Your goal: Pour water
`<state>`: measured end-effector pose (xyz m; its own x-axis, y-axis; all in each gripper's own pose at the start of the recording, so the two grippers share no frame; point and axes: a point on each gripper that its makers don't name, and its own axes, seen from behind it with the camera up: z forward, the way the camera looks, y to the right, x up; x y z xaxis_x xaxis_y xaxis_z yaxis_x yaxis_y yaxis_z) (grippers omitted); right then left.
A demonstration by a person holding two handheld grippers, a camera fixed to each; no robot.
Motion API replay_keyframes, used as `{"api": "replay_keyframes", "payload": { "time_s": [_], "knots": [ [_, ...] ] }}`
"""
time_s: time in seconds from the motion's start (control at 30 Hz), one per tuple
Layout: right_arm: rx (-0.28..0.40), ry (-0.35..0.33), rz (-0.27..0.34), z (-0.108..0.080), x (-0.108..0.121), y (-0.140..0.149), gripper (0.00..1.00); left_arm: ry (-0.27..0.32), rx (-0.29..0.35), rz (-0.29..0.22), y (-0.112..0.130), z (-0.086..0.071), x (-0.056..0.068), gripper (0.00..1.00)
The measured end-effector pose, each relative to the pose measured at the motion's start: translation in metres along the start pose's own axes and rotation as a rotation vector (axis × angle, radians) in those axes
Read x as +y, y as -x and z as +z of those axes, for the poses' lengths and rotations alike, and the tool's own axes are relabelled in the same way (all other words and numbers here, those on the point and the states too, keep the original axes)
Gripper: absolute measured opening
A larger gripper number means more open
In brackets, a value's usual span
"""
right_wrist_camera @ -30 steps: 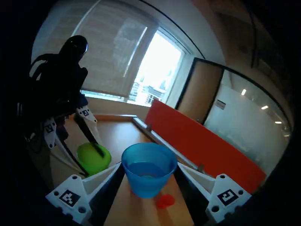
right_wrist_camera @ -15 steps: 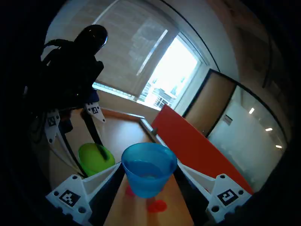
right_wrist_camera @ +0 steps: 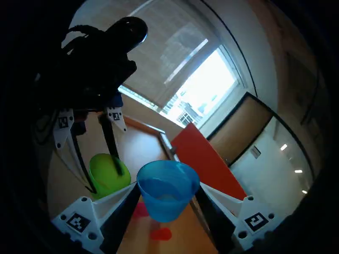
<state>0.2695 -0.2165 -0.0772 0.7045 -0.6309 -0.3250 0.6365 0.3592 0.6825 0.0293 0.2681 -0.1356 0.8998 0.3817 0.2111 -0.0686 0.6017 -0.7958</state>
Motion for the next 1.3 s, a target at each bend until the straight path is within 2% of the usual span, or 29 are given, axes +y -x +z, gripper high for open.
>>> {"api": "replay_keyframes", "payload": {
  "time_s": [0.4, 1.3],
  "knots": [
    [-0.008, -0.017, -0.116, 0.002, 0.001, -0.006, 0.91, 0.005, 0.003, 0.009, -0.005, 0.003, 0.0, 0.86],
    [-0.03, -0.049, -0.312, 0.007, 0.003, -0.011, 0.91, 0.013, 0.008, 0.019, -0.011, 0.006, 0.002, 0.86]
  ]
}}
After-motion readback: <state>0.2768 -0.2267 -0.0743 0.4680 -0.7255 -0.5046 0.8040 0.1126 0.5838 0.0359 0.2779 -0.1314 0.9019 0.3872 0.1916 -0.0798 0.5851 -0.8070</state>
